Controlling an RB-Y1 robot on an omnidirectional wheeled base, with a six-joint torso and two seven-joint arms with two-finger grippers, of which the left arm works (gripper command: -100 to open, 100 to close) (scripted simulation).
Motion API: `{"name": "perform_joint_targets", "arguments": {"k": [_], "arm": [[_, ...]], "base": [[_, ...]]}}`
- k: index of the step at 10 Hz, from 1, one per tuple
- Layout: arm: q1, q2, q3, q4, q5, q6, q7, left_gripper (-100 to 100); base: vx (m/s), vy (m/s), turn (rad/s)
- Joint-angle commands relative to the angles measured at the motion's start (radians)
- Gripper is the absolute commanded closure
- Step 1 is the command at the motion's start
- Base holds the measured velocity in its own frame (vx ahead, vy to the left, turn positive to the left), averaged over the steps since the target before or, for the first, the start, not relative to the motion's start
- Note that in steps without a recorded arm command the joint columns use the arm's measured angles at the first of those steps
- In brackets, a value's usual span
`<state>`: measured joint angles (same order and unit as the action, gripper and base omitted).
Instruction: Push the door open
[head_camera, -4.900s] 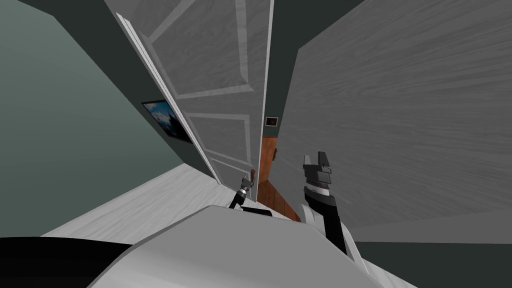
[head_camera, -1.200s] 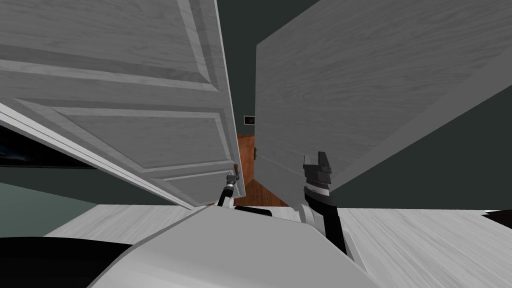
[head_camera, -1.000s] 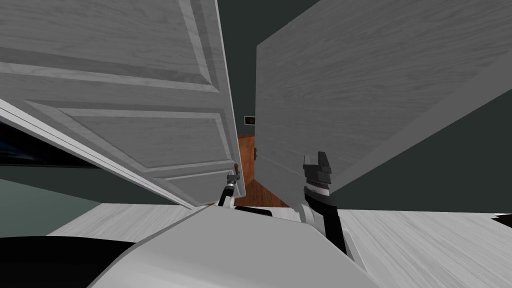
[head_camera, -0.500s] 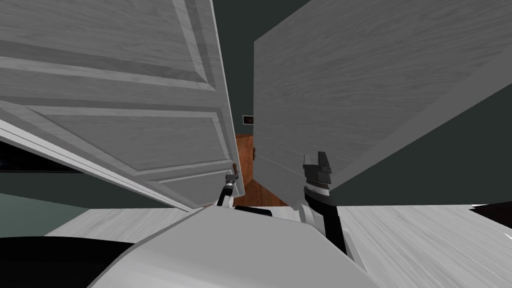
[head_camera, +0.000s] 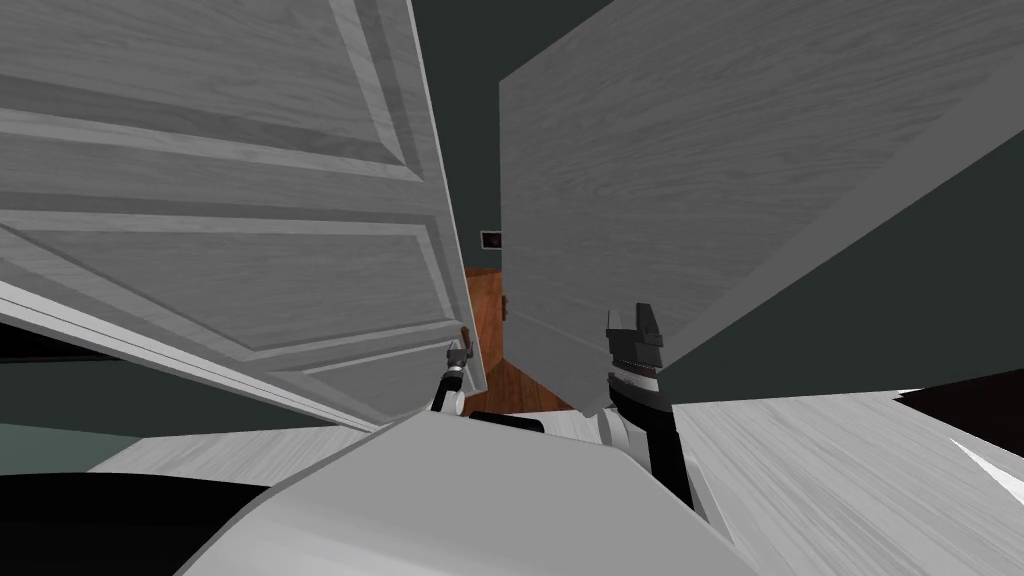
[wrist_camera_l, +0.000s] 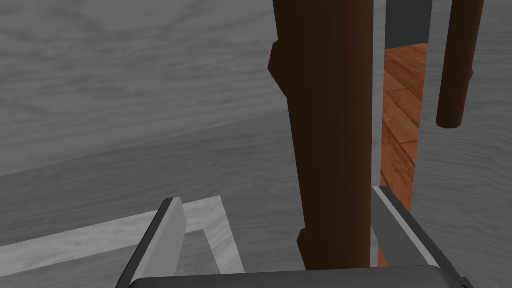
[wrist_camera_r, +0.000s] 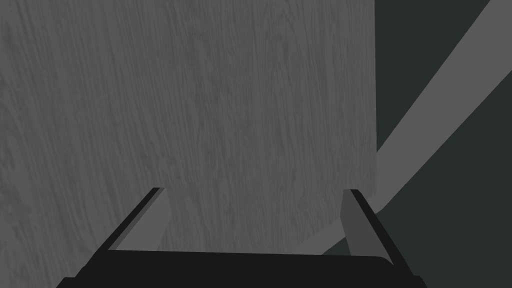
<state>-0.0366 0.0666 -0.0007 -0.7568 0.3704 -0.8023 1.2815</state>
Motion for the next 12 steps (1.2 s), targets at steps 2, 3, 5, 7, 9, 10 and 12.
{"name": "perform_joint_targets", "arguments": {"k": [2, 3, 5, 7, 9, 10, 12], "arm": [[-0.001, 0.025, 0.04, 0.016, 0.013, -0.02, 0.001, 100], [-0.001, 0.025, 0.04, 0.006, 0.013, -0.019, 0.001, 100], [-0.001, 0.025, 0.04, 0.019, 0.013, -0.02, 0.001, 100], [-0.001, 0.025, 0.04, 0.027, 0.013, -0.02, 0.001, 100], [-0.003, 0.028, 0.066, 0.03, 0.019, -0.022, -0.001, 100], [-0.003, 0.028, 0.071, 0.03, 0.019, -0.022, -0.001, 100], [-0.003, 0.028, 0.071, 0.03, 0.019, -0.022, -0.001, 100]], "base": [[0.012, 0.004, -0.026], [0.02, -0.006, 0.015], [0.012, 0.005, -0.026], [-0.003, 0.001, 0.022], [0.005, -0.014, -0.081], [0.033, 0.003, -0.056], [0.012, 0.0, 0.002]]}}
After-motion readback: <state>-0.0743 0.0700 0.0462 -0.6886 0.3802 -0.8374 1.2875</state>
